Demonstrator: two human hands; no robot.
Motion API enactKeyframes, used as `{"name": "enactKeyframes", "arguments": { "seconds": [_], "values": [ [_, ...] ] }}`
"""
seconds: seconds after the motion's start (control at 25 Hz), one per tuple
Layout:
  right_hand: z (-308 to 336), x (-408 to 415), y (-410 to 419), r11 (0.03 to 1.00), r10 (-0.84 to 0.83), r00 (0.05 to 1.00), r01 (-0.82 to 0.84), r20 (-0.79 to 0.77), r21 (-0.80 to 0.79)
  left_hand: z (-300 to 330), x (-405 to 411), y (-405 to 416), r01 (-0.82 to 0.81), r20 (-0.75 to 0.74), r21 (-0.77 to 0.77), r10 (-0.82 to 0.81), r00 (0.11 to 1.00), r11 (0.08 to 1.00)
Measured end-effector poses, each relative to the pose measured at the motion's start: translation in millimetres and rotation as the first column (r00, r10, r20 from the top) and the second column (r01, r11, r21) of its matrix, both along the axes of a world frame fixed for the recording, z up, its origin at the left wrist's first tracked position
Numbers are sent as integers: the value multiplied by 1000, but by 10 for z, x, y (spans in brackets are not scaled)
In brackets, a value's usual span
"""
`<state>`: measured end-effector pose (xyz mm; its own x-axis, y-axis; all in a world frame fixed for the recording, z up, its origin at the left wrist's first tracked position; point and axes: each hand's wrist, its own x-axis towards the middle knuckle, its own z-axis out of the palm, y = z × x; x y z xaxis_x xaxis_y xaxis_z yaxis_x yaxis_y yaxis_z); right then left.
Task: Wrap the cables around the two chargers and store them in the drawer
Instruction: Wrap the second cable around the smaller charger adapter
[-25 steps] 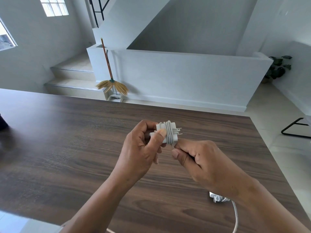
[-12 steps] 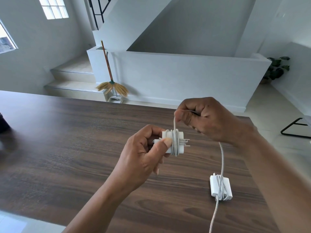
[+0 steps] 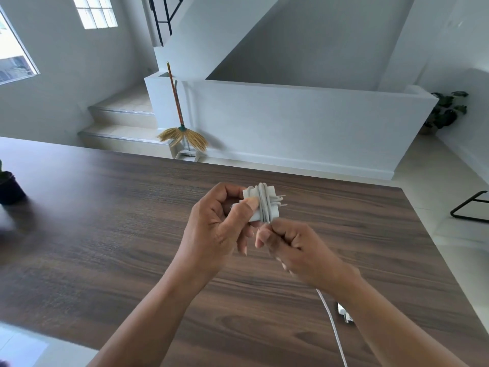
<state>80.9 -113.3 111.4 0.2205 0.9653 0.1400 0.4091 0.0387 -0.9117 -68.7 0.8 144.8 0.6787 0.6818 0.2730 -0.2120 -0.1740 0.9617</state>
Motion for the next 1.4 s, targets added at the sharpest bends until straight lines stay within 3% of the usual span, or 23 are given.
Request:
{"name": "enactKeyframes", "arguments": {
  "seconds": [0.16,0.36,0.56,0.76,0.92,1.08,1.32,1.4],
  "values": [
    [51,-28,-212,999,-15,968,7,250,35,-94,64,81,-33,-84,6,34,996,999],
    [429,66,-347,1000,19,946,-12,324,-23,-179,156,15,-40,-198,179,76,977,983],
    [781,295,-283,999,0,907,15,420,-32,-103,204,-31,20,-292,229,49,955,973],
    [778,579,-31,999,-15,961,5,276,38,-69,198,-70,77,-296,177,-22,955,981],
    [540,613,103,997,-22,999,25,-34,68,-85,204,-46,92,-243,131,-58,968,987],
    [220,555,163,996,-62,942,82,-331,46,-118,218,-51,106,-176,34,-98,979,994],
    [-159,373,48,995,-87,947,97,-310,18,-114,288,-17,104,-46,-125,-110,993,987],
    [-163,298,-39,993,-96,974,108,-205,47,-119,317,5,78,-34,-143,-83,996,987]
  ]
}}
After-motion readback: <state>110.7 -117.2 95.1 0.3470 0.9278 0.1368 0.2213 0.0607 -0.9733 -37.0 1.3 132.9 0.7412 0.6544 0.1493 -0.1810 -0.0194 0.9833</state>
